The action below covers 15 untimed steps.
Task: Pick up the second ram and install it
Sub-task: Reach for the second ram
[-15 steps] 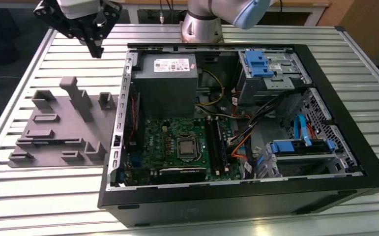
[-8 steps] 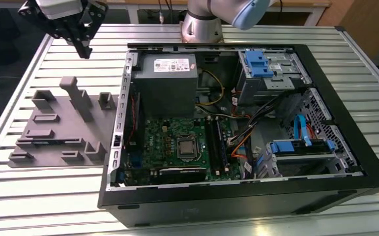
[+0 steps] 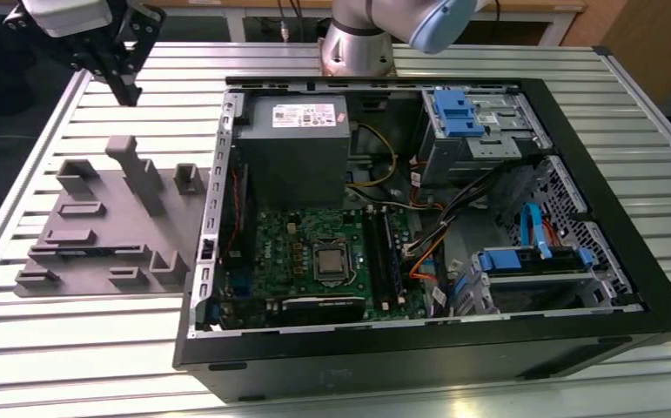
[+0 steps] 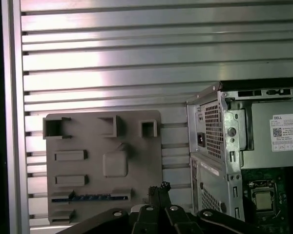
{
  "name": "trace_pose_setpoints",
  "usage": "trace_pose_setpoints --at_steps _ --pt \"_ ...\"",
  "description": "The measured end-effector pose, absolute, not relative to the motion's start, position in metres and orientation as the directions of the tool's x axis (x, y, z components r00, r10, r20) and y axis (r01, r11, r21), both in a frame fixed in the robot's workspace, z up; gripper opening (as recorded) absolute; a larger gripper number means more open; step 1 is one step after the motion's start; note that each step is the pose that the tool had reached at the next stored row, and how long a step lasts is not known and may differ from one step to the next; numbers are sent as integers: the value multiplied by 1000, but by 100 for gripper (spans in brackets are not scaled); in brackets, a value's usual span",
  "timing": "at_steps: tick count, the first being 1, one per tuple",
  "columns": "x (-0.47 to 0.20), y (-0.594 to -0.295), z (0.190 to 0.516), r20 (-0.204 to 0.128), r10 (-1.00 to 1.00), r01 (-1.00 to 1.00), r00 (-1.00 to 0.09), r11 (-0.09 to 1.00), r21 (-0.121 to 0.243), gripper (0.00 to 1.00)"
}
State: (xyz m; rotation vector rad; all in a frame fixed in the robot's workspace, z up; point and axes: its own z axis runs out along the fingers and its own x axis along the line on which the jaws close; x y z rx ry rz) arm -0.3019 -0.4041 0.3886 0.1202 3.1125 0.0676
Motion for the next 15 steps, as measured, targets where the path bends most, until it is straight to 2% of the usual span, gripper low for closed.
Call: trace_pose_setpoints --at_steps 15 --pt "-336 -411 386 -24 79 77 -997 996 44 11"
